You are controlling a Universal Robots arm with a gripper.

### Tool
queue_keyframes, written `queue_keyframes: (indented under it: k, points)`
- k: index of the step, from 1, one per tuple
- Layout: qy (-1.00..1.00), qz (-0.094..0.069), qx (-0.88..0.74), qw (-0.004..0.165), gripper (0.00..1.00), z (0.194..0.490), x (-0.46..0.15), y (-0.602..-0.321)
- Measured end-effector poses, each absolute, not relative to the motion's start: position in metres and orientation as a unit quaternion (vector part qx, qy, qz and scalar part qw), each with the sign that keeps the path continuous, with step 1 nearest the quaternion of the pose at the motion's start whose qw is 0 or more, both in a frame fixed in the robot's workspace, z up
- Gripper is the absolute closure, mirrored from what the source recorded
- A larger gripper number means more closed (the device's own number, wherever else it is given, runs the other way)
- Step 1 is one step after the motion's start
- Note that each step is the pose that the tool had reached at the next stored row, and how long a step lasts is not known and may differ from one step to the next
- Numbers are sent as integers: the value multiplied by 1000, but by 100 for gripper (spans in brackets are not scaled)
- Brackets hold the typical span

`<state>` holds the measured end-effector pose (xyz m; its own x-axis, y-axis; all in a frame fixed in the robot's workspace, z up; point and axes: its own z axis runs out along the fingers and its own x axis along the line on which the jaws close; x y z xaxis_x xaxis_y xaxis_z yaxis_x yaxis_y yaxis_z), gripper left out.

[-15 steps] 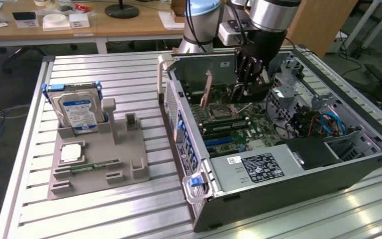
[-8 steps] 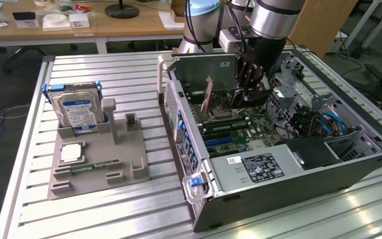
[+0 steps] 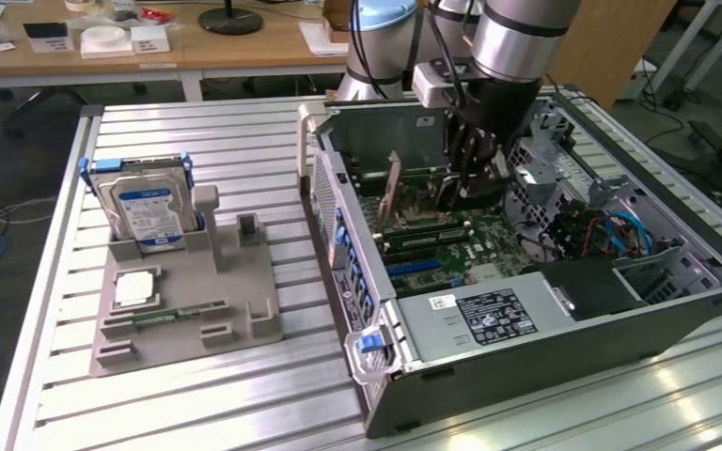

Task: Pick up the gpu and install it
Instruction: 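Insert the gpu into the slot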

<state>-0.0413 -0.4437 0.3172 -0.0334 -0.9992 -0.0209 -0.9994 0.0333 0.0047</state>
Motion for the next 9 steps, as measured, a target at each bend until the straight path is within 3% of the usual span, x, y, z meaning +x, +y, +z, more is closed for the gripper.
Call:
queue_keyframes:
  k: [9]
  points:
    - [719,10,-695,5,72,311,-44,-447]
